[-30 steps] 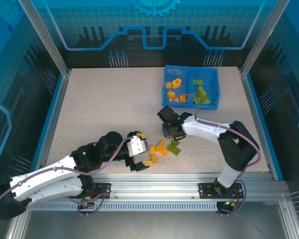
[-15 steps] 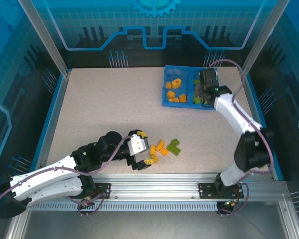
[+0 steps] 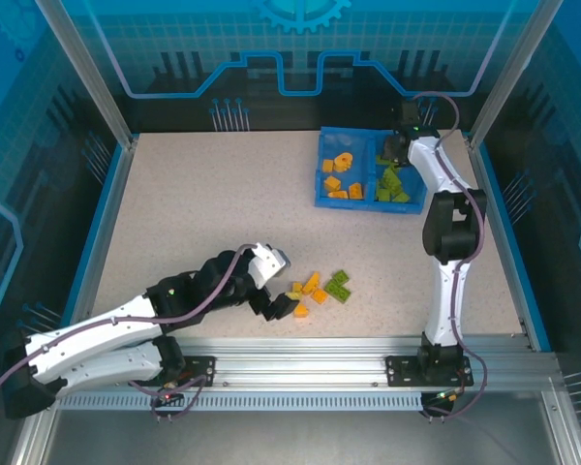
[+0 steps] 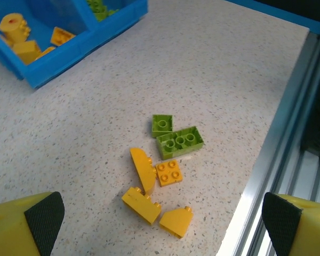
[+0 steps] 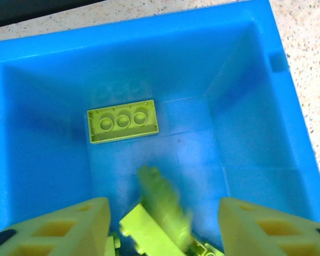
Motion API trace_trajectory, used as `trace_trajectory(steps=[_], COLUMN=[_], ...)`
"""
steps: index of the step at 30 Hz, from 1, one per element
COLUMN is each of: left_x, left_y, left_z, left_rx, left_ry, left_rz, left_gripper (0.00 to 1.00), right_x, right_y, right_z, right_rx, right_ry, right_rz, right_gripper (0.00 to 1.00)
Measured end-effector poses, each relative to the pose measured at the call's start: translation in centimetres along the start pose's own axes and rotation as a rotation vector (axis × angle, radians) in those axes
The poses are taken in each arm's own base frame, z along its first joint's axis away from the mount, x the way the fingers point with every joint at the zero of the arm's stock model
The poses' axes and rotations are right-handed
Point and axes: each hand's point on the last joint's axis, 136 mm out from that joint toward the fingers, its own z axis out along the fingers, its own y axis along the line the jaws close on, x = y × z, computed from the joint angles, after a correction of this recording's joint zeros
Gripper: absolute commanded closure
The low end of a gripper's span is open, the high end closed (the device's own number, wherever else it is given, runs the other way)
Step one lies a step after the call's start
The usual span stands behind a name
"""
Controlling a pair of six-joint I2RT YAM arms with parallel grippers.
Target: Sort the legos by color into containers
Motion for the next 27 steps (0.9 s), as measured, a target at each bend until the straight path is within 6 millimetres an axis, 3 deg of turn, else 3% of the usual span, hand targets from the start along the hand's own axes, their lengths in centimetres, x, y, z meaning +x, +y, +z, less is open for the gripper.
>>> trace_trajectory(steps=[5, 9, 14, 19, 22, 27], left_x=[0.8, 0.9, 2.2, 5.4, 7.7, 9.6], left_y=[1.8, 3.6, 5.4, 5.6, 5.1, 4.0], left_z=[1.2, 2.2, 3.5, 6.2, 7.8, 9.3], left_rx=[-0.111, -0.240, -0.397, -0.488, -0.505, -0.469], left_ry=[0.048, 0.082, 0.132, 0.247, 0.327, 0.403], left_rz=[-0.141, -0.295, -0.515, -0.657, -0.708, -0.746], left_gripper=[0.01, 0.01, 0.01, 0.05, 0.16, 0.24], right_x=[0.7, 3.9, 10.0, 16.9, 21.6, 27.5], right_y=[0.1, -0.1, 1.1, 4.4, 4.9, 3.7], right_z=[-2.5, -6.7, -15.8, -24.8, -27.1, -27.7], right_rx=[-0.045, -0.120, -0.301, -0.554, -0.656, -0.710], right_ry=[0.029, 0.074, 0.066, 0.000, 0.024, 0.109], right_rz=[0.006, 0.030, 0.016, -0.097, -0.154, -0.184], right_gripper=[0.39, 0.34, 0.25, 0.18, 0.15, 0.14])
